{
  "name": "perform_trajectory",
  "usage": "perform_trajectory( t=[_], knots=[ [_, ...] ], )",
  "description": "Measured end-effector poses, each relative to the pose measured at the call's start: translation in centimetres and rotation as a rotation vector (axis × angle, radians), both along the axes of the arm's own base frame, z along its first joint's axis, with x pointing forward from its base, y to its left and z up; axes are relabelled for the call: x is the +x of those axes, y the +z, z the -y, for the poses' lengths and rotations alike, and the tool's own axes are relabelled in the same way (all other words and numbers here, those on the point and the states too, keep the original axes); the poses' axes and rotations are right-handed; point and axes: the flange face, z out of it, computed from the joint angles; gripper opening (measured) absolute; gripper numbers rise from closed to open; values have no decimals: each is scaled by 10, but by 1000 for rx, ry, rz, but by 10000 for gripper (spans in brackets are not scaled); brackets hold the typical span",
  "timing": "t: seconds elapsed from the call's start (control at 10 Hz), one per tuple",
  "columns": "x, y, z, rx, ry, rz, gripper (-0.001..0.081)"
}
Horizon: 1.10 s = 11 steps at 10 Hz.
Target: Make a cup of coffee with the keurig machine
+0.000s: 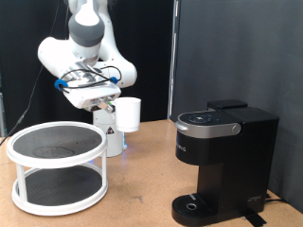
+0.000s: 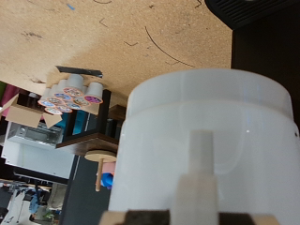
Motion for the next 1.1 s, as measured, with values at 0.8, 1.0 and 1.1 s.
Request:
perform_trajectory(
  t=[0.8, 1.0, 1.1],
  knots=[
    [11, -35, -14, -31, 8, -115, 1],
    [14, -49, -18, -49, 1, -141, 1],
    [16, -56, -20, -62, 1, -155, 1]
  ],
)
